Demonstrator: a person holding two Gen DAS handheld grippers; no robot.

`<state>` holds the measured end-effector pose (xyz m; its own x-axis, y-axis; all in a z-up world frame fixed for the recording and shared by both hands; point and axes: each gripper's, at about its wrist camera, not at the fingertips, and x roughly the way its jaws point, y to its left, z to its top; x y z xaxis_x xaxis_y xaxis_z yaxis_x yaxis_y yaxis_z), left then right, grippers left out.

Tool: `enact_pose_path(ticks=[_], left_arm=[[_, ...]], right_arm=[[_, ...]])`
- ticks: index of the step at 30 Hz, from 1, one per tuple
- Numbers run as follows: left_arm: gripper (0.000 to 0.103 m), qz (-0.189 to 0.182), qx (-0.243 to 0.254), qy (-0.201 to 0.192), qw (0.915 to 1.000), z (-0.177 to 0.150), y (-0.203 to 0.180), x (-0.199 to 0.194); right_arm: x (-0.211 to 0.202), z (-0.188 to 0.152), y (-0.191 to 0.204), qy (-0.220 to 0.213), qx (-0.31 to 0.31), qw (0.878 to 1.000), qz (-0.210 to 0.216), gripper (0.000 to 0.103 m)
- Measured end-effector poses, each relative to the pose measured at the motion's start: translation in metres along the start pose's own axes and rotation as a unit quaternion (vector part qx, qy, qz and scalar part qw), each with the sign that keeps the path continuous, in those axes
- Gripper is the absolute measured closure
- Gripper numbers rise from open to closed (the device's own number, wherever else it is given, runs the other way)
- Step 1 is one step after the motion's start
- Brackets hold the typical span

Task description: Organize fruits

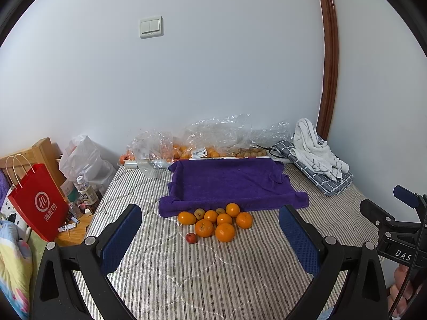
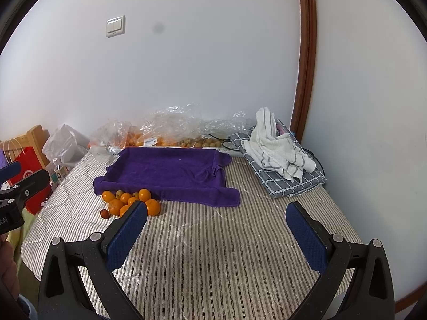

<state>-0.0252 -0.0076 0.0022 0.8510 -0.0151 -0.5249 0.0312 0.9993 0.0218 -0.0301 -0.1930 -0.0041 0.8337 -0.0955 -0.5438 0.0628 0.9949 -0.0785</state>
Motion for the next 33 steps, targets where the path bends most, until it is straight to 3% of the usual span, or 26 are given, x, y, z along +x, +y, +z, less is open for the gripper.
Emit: enact_pose_path(ticks=[16, 25, 29, 33], left_arm=[[0.0, 0.03, 0.015, 0.008, 0.9994, -0.01, 0.008, 0.025], [0.0, 0.051, 0.011, 0.04, 0.9978, -0.039, 0.037, 0.068], [0.001, 0.069, 0.003, 0.061, 0.9958, -0.056, 0.059, 0.092], [0.011, 0.074, -0.012, 0.095, 0.9927, -0.073, 0.084, 0.116]], right_arm=[[0.022, -0.014, 0.015, 0.019, -0.025, 0.999, -0.001, 0.001], [0.077, -0.035, 0.023, 0.061, -0.006, 0.998, 0.026, 0.001], [0.111, -0.054, 0.036, 0.082, -0.038, 0.996, 0.004, 0.001], [0.136, -0.066, 0.047, 0.09, -0.055, 0.994, 0.0, 0.001]])
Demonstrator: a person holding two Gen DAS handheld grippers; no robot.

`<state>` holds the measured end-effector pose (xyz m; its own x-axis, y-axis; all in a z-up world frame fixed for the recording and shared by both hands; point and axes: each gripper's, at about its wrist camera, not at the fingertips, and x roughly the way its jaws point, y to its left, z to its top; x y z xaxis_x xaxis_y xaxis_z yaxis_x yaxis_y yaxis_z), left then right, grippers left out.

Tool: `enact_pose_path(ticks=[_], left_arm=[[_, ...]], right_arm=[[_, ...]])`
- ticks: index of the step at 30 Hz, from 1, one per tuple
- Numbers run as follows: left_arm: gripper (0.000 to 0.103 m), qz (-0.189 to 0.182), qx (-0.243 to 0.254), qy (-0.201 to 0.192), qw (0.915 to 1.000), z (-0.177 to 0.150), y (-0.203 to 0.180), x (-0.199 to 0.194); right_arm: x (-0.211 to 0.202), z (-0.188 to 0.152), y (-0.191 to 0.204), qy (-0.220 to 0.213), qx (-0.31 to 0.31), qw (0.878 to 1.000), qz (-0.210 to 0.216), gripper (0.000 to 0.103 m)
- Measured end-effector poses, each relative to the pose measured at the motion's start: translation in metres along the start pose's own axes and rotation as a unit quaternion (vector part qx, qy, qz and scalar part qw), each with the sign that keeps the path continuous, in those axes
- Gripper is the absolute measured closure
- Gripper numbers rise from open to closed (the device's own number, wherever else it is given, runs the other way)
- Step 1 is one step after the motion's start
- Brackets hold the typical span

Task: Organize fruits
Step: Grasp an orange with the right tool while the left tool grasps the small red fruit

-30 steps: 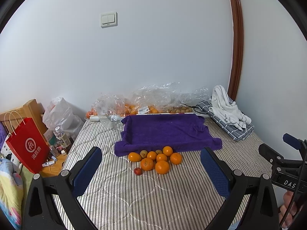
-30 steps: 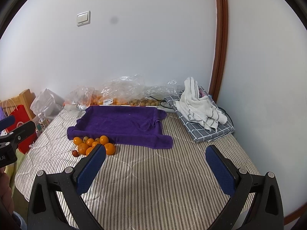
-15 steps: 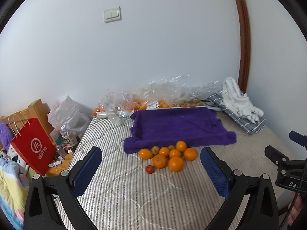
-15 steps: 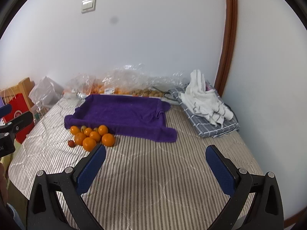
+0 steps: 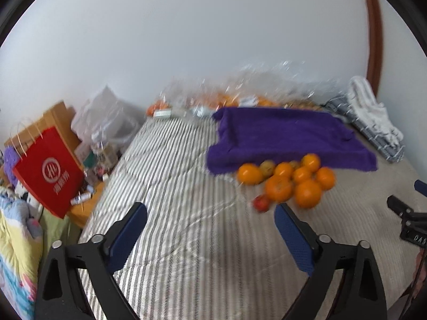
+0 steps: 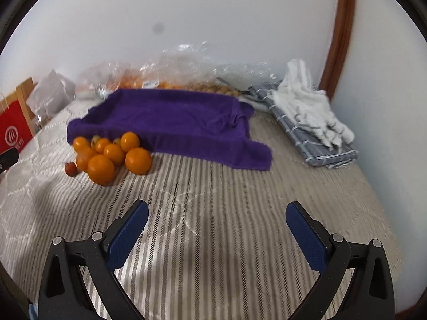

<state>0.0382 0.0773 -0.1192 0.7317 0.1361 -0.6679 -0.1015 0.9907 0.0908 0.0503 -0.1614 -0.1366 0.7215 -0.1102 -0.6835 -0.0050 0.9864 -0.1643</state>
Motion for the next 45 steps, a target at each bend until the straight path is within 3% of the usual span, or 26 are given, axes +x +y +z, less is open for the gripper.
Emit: enact_pose_path(ticks=[3, 6, 9, 11, 12, 17, 24, 30, 32, 34, 39, 45], left_arm=[[0.016, 0.006, -0.005, 0.025, 0.9997, -0.008, 0.014, 0.022], [0.02, 0.011, -0.003, 0.048, 0.9988, -0.014, 0.024, 0.039], [0.022, -0.003, -0.005, 0.077, 0.997, -0.016, 0.032, 0.054], [0.029, -0.016, 0.0, 0.091, 0.9957, -0.018, 0.034, 0.061], [0.033, -0.018, 0.001, 0.094, 0.9954, -0.019, 0.035, 0.063], [0.033, -0.034, 0.006, 0.099, 0.9945, -0.023, 0.036, 0.068], [0.033, -0.049, -0.015, 0.102, 0.9935, -0.027, 0.039, 0.074], [0.033, -0.055, -0.016, 0.105, 0.9928, -0.027, 0.038, 0.075], [0.04, -0.06, -0.014, 0.108, 0.9922, -0.025, 0.034, 0.074], [0.049, -0.075, -0.018, 0.113, 0.9906, -0.022, 0.029, 0.072], [0.05, -0.131, -0.035, 0.108, 0.9849, -0.008, 0.01, 0.066], [0.05, -0.116, -0.001, 0.103, 0.9878, 0.007, -0.028, 0.081]], right_arm=[[0.017, 0.005, 0.006, 0.003, 0.0, 1.0, 0.019, 0.005], [0.036, 0.013, 0.011, 0.025, 0.005, 0.998, 0.053, 0.021], [0.052, 0.023, 0.019, 0.039, 0.005, 0.995, 0.093, 0.028], [0.059, 0.029, 0.029, 0.032, -0.006, 0.995, 0.097, 0.033], [0.061, 0.03, 0.033, 0.031, -0.014, 0.995, 0.096, 0.034], [0.08, 0.038, 0.056, 0.048, -0.054, 0.991, 0.113, 0.034], [0.099, 0.039, 0.068, 0.057, -0.057, 0.989, 0.127, 0.039], [0.115, 0.043, 0.073, 0.076, -0.048, 0.983, 0.16, 0.054], [0.116, 0.044, 0.074, 0.076, -0.046, 0.981, 0.173, 0.063], [0.117, 0.044, 0.074, 0.075, -0.046, 0.98, 0.176, 0.063], [0.107, 0.038, 0.058, 0.063, -0.04, 0.982, 0.175, 0.063], [0.095, 0.023, 0.02, 0.057, -0.03, 0.988, 0.14, 0.063]])
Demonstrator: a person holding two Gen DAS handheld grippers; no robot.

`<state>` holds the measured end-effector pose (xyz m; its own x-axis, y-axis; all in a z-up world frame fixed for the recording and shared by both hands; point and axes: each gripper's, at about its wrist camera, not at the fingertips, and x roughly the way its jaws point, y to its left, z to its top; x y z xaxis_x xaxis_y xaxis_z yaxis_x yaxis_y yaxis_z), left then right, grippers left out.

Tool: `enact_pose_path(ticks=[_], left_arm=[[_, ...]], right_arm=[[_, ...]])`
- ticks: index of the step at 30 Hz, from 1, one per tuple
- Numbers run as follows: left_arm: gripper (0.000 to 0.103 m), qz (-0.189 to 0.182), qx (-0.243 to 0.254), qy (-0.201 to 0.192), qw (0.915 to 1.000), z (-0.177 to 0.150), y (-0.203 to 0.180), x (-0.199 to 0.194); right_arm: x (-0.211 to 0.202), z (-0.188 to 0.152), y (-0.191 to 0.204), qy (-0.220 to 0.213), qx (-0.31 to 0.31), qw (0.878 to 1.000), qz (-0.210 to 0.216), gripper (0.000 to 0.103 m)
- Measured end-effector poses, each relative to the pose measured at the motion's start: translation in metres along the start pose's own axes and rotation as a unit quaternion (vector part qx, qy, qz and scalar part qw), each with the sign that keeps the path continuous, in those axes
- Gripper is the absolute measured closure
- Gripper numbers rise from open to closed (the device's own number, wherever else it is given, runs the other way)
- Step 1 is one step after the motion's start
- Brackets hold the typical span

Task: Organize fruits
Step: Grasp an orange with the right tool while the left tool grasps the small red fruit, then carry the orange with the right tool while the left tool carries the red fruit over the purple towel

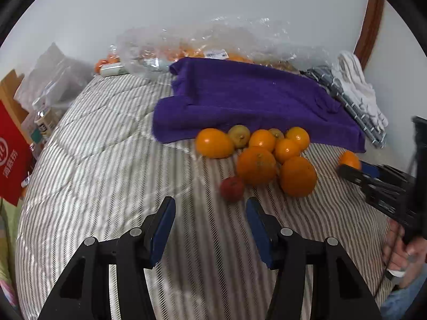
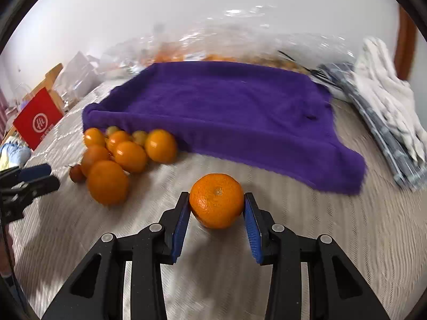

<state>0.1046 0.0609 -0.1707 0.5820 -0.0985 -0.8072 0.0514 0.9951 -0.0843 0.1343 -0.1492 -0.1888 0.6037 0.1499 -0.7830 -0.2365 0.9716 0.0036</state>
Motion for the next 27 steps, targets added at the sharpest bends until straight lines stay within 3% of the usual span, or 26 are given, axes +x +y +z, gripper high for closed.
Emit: enact_pose_path(ticks=[2, 4, 9, 19, 23, 27], left_arm=[[0.051, -0.001, 0.001, 0.005, 1.0, 0.002, -0.006, 0.008], [0.063, -0.001, 0.005, 0.007, 1.0, 0.005, -0.01, 0.015], [0.079, -0.017, 0.001, -0.003, 0.9998, 0.005, -0.01, 0.023], [0.08, -0.094, -0.051, -0.028, 0.9938, -0.001, 0.011, 0.014], [0.08, -0.082, -0.089, -0.039, 0.9918, -0.007, 0.022, 0.009], [0.08, -0.101, -0.097, -0.053, 0.9887, -0.012, 0.024, 0.002]], right_arm=[[-0.006, -0.008, -0.011, 0.001, 0.007, 1.0, -0.01, 0.063], [-0.01, -0.013, -0.019, 0.001, 0.019, 1.0, -0.006, 0.063], [-0.016, -0.018, -0.032, -0.008, 0.048, 0.999, 0.009, 0.063], [-0.014, -0.018, -0.033, -0.011, 0.055, 0.998, 0.016, 0.063], [-0.018, -0.019, -0.034, -0.019, 0.059, 0.998, 0.011, 0.063], [-0.021, -0.02, -0.037, -0.027, 0.068, 0.997, 0.01, 0.063]])
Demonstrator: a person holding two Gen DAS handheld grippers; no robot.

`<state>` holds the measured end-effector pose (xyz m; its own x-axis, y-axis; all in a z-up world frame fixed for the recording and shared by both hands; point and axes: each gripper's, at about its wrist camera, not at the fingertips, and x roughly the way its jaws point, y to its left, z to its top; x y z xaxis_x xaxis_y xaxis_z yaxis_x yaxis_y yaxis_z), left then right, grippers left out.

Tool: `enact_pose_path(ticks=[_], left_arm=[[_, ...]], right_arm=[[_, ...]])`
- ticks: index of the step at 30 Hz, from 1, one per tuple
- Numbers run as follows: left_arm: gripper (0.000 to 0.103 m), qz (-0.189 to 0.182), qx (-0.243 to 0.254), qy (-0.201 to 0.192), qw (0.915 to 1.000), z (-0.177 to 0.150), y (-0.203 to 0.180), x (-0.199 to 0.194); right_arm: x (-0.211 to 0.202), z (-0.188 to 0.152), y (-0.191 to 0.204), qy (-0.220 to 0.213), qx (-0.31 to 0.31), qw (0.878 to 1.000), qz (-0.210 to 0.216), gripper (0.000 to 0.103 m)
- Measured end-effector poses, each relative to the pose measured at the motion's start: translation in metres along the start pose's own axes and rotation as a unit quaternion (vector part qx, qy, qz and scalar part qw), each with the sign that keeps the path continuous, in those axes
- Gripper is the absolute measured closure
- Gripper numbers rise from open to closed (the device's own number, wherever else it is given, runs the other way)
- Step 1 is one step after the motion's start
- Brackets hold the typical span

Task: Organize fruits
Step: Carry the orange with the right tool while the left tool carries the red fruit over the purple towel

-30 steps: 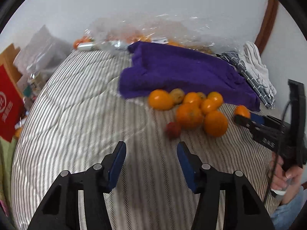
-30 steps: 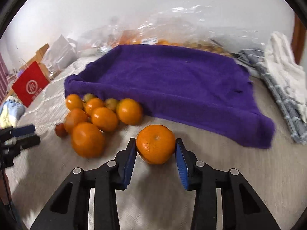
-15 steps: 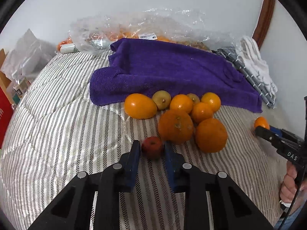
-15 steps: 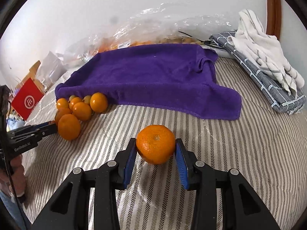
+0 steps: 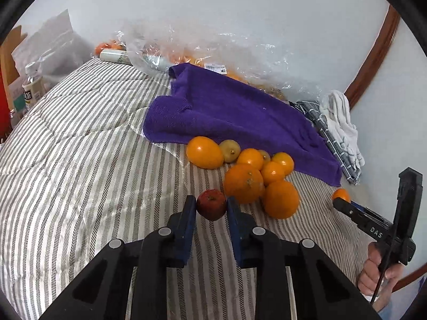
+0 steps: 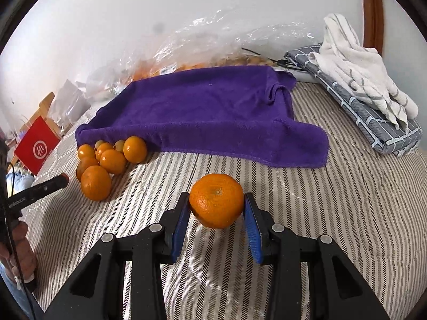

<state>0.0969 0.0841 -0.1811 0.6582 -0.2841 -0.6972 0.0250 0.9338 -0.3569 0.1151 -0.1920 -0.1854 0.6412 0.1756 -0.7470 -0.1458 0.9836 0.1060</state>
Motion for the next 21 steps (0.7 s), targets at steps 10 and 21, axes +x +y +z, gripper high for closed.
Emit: enact_pose_path(ticks=[10, 21], left_arm=[[0.08, 0.013, 0.002, -0.003, 0.9999, -0.004, 0.003, -0.01], [0.08, 0.039, 0.039, -0.042, 0.9976, 0.065, -0.026, -0.056]], right_arm=[[0.002, 0.002, -0.001, 0.011, 0.005, 1.0, 0.0, 0.063], [-0.034, 0.06, 0.012, -0.026, -0.021, 0.999, -0.011, 0.063]])
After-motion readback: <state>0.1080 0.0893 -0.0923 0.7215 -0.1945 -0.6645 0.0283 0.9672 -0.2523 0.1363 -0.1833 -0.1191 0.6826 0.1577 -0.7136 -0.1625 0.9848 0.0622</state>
